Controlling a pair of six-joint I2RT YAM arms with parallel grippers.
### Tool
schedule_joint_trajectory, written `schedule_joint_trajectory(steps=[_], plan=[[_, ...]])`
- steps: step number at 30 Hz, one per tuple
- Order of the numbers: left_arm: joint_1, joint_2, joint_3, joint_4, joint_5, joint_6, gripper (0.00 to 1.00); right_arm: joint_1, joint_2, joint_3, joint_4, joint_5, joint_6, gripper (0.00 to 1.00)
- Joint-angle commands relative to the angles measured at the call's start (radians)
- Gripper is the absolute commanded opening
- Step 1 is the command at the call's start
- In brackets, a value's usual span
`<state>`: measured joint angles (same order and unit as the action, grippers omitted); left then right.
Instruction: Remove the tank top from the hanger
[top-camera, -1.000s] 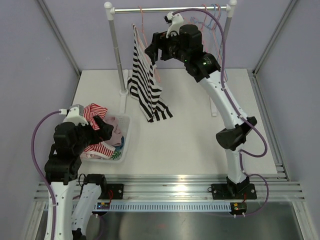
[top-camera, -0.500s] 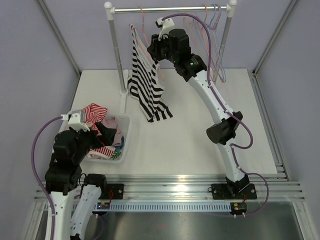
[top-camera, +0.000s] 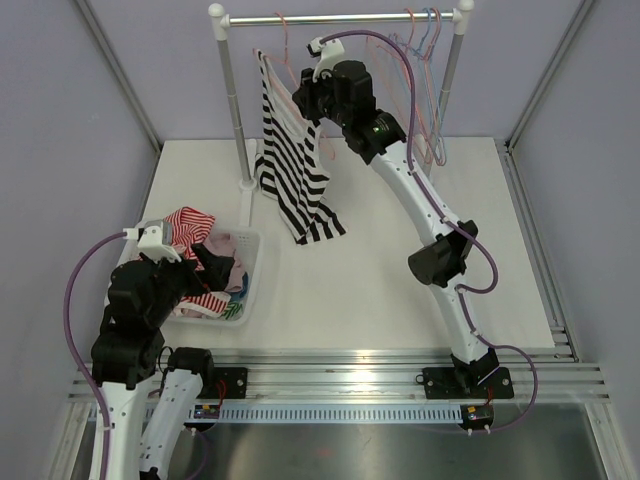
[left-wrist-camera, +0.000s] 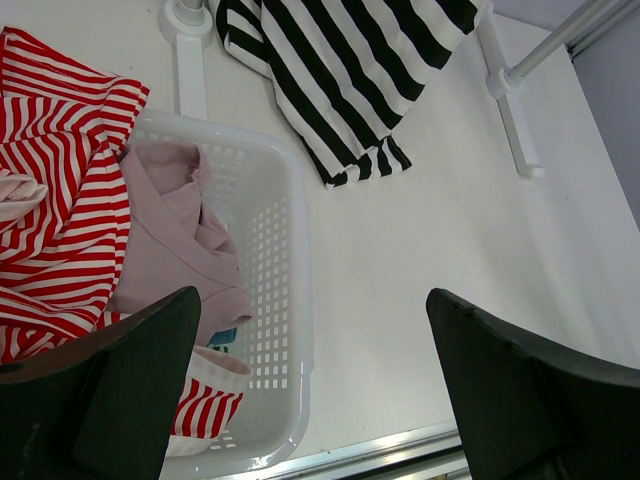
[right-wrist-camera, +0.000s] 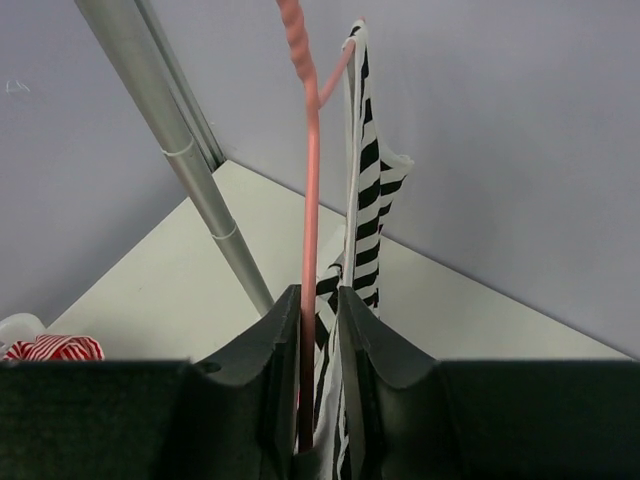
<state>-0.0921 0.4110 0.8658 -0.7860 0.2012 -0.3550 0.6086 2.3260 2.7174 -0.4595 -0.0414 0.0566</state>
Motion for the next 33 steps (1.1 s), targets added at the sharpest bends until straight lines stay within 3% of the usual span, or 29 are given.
schedule_joint_trajectory(steps=[1, 4, 8, 24, 29, 33], plan=[[-0.006, -0.009, -0.010, 0.057, 0.029, 0.011, 0.99, 0.011, 0.006, 0.041, 0.055, 0.020, -0.009, 0.26], [-0.006, -0.009, -0.011, 0.057, 0.029, 0.011, 0.99, 0.011, 0.004, 0.042, 0.059, 0.034, -0.012, 0.12], [-0.006, -0.006, -0.013, 0.060, 0.030, 0.010, 0.99, 0.011, -0.011, 0.039, 0.070, 0.035, -0.017, 0.01], [-0.008, -0.008, -0.017, 0.064, 0.029, 0.007, 0.99, 0.010, -0.201, -0.024, 0.104, 0.146, -0.027, 0.00], [-0.008, 0.005, 0.001, 0.060, 0.040, 0.019, 0.99, 0.010, -0.321, -0.149, 0.061, 0.140, -0.043, 0.00], [-0.011, 0.067, 0.106, 0.053, 0.037, 0.022, 0.99, 0.008, -0.431, -0.254, -0.019, 0.130, -0.020, 0.00]])
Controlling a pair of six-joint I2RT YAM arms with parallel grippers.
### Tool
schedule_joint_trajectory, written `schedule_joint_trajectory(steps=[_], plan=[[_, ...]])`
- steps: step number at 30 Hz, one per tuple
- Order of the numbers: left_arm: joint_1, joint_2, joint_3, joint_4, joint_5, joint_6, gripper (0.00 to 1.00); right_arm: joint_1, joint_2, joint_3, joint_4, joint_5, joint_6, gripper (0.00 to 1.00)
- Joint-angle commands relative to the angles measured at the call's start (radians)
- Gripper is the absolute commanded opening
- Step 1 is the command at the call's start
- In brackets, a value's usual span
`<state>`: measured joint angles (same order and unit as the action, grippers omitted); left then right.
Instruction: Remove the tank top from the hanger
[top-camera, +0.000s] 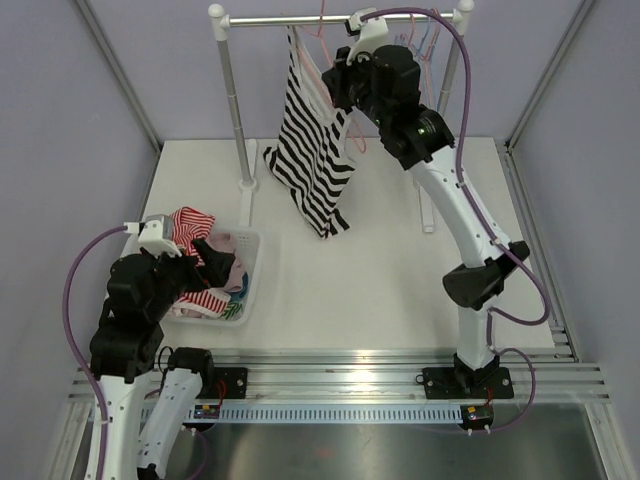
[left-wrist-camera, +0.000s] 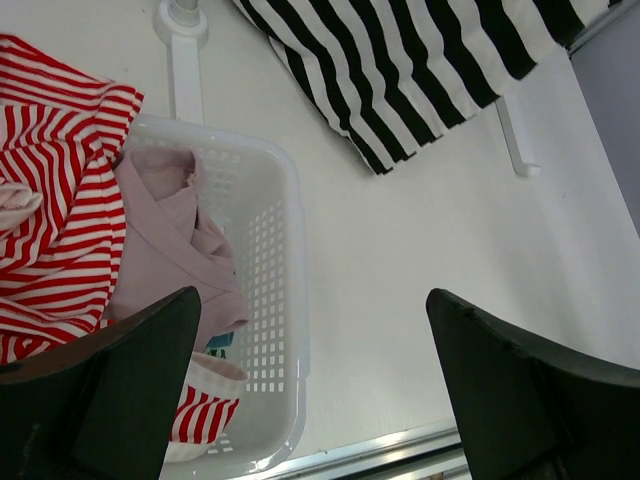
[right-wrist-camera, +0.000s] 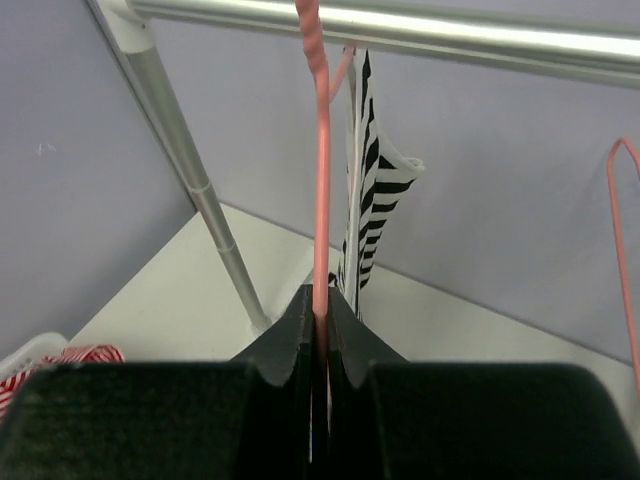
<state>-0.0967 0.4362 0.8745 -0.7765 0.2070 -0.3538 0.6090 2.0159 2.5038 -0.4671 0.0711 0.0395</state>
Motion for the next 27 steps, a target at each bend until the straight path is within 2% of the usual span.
schedule_joint_trajectory(steps=[1, 6, 7, 8, 12, 15, 17, 20, 22, 27], plan=[[-0.006, 0.083, 0.124, 0.040, 0.034, 0.021, 0.99, 0.009, -0.150, -0.106, -0.021, 0.012, 0.009, 0.00], [-0.011, 0.232, 0.308, 0.059, 0.055, 0.006, 0.99, 0.009, -0.348, -0.295, -0.056, -0.063, 0.051, 0.00], [-0.018, 0.263, 0.386, 0.054, 0.061, 0.006, 0.99, 0.009, -0.374, -0.339, -0.068, -0.068, 0.066, 0.00], [-0.024, 0.330, 0.423, 0.051, 0.063, 0.001, 0.99, 0.009, -0.425, -0.359, -0.094, -0.124, 0.071, 0.00], [-0.096, 0.458, 0.598, 0.071, 0.014, -0.017, 0.99, 0.009, -0.558, -0.465, -0.160, -0.192, 0.117, 0.00], [-0.202, 0.556, 0.730, 0.074, -0.068, -0.017, 0.99, 0.009, -0.678, -0.571, -0.186, -0.206, 0.152, 0.00], [-0.314, 0.604, 0.811, 0.077, -0.125, 0.004, 0.99, 0.009, -0.768, -0.652, -0.188, -0.223, 0.178, 0.00], [-0.480, 0.694, 0.883, 0.092, -0.304, 0.050, 0.99, 0.009, -0.879, -0.747, -0.186, -0.266, 0.204, 0.00], [-0.593, 0.755, 0.905, 0.118, -0.372, 0.081, 0.99, 0.008, -0.955, -0.818, -0.167, -0.309, 0.224, 0.00], [-0.767, 0.843, 0.902, 0.201, -0.578, 0.124, 0.99, 0.009, -1.057, -0.911, -0.169, -0.384, 0.270, 0.00]])
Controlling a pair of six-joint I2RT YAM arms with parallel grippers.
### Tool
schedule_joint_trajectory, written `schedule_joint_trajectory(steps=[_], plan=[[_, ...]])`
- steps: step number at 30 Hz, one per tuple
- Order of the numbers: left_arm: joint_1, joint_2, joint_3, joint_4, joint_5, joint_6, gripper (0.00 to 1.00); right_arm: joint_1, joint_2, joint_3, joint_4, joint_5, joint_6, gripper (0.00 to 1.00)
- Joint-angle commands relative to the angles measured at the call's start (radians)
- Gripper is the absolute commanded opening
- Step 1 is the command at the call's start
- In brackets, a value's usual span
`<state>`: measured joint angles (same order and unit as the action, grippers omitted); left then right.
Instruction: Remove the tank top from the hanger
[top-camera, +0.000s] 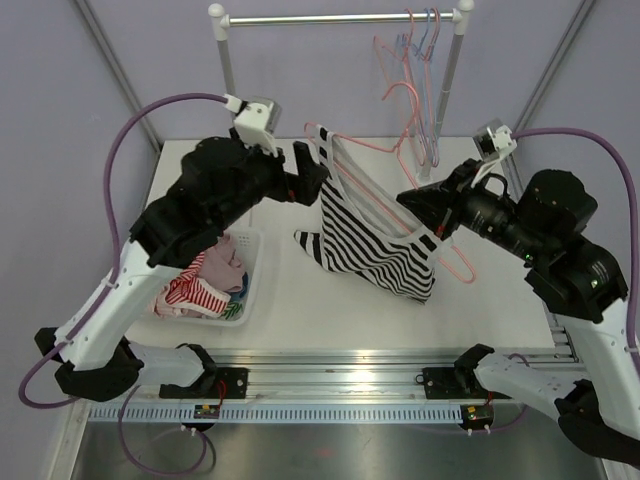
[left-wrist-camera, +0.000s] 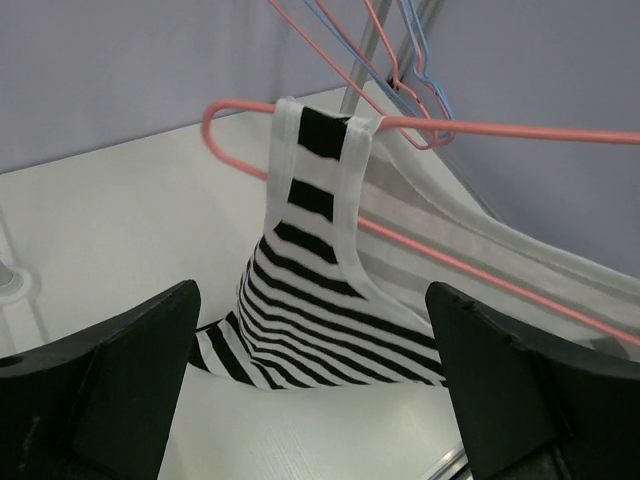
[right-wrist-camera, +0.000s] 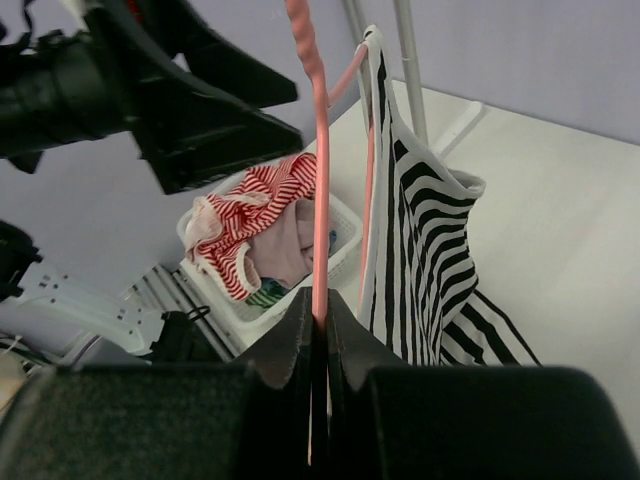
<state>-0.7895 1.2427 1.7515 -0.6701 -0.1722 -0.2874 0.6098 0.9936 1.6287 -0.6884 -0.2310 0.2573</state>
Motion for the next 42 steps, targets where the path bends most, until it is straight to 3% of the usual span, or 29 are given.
schedule_joint_trajectory(steps=[1, 6, 9, 16, 17, 27, 32, 34, 39, 42], plan=[[-0.109, 0.049, 0.028, 0.102, -0.216, 0.074, 0.99, 0.008, -0.048, -0.049, 0.053, -0.091, 0.059, 0.00], [-0.162, 0.112, 0.031, 0.139, -0.299, 0.091, 0.98, 0.008, -0.122, -0.127, 0.064, -0.120, 0.076, 0.00], [-0.162, 0.124, 0.017, 0.142, -0.320, 0.088, 0.90, 0.008, -0.144, -0.138, 0.058, -0.125, 0.077, 0.00], [-0.162, 0.121, -0.038, 0.165, -0.346, 0.119, 0.57, 0.008, -0.176, -0.139, 0.052, -0.103, 0.068, 0.00], [-0.162, 0.121, -0.044, 0.164, -0.360, 0.120, 0.45, 0.008, -0.177, -0.139, 0.052, -0.103, 0.068, 0.00], [-0.149, 0.104, -0.046, 0.145, -0.490, 0.142, 0.03, 0.008, -0.204, -0.165, -0.003, -0.074, 0.007, 0.00], [-0.102, 0.089, -0.070, 0.090, -0.546, 0.064, 0.00, 0.008, -0.249, -0.265, 0.006, -0.120, -0.069, 0.00], [-0.028, 0.078, -0.078, 0.037, -0.538, -0.028, 0.00, 0.008, -0.288, -0.296, 0.023, -0.139, -0.089, 0.00], [0.137, 0.044, -0.107, -0.023, -0.380, -0.172, 0.00, 0.008, -0.381, -0.400, 0.137, -0.223, -0.110, 0.00], [0.153, 0.044, -0.099, -0.020, -0.279, -0.196, 0.00, 0.008, -0.382, -0.438, 0.191, -0.269, -0.109, 0.00]])
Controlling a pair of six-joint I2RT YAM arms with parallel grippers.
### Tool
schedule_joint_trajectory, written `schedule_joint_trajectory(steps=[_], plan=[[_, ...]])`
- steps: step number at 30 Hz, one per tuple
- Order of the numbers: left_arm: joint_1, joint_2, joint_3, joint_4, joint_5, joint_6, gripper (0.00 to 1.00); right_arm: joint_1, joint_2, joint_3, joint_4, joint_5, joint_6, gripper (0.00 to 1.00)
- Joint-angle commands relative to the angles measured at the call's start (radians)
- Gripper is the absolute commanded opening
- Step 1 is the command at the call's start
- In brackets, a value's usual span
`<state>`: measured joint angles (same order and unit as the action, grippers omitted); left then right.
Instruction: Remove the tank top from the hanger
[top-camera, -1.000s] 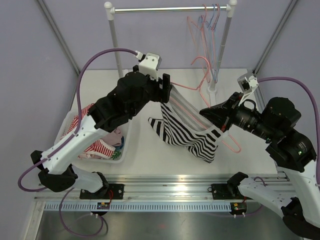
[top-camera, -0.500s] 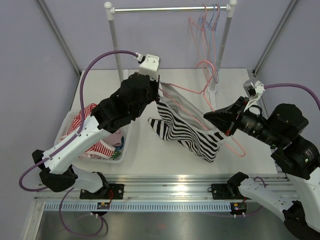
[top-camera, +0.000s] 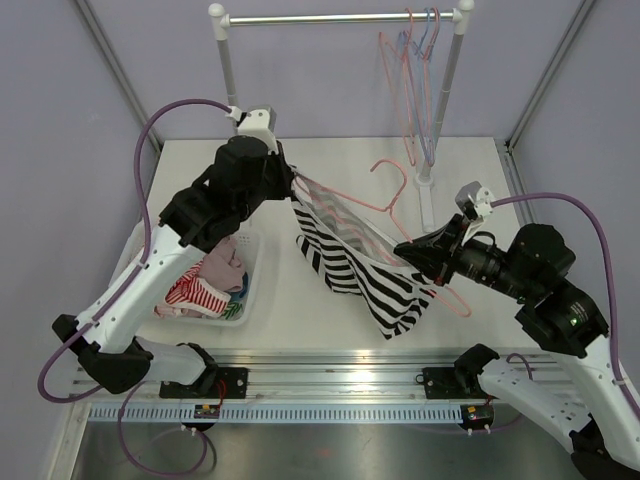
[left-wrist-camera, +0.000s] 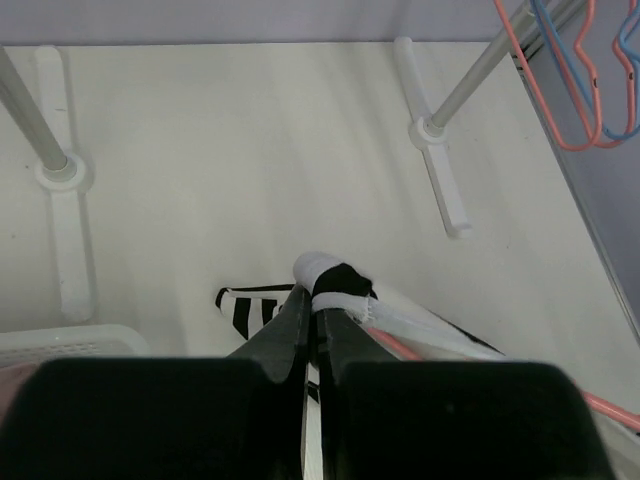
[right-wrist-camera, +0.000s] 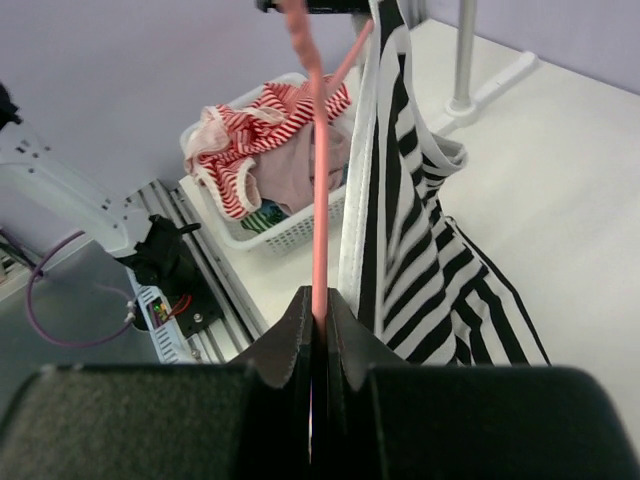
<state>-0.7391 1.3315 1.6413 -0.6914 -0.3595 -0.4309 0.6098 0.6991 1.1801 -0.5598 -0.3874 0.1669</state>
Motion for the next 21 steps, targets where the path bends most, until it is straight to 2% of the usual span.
schedule_joint_trajectory(steps=[1, 6, 12, 14, 18, 21], plan=[[0.103, -0.048, 0.011, 0.006, -0.037, -0.055, 0.00, 0.008, -0.079, 0.012, 0.061, -0.111, -0.018, 0.00], [0.103, -0.067, 0.003, 0.038, 0.043, -0.011, 0.00, 0.010, -0.021, 0.041, 0.017, -0.068, -0.029, 0.00], [0.106, -0.081, -0.008, -0.002, -0.013, 0.000, 0.00, 0.008, -0.042, 0.013, 0.066, -0.059, -0.033, 0.00], [0.107, -0.094, -0.037, 0.018, 0.019, -0.009, 0.00, 0.008, -0.075, -0.049, 0.131, -0.041, -0.018, 0.00], [0.107, -0.135, -0.115, 0.081, 0.115, -0.038, 0.00, 0.008, -0.189, -0.213, 0.439, -0.001, 0.039, 0.00], [0.107, -0.188, -0.196, 0.159, 0.220, -0.084, 0.00, 0.008, -0.220, -0.303, 0.587, 0.050, 0.072, 0.00]])
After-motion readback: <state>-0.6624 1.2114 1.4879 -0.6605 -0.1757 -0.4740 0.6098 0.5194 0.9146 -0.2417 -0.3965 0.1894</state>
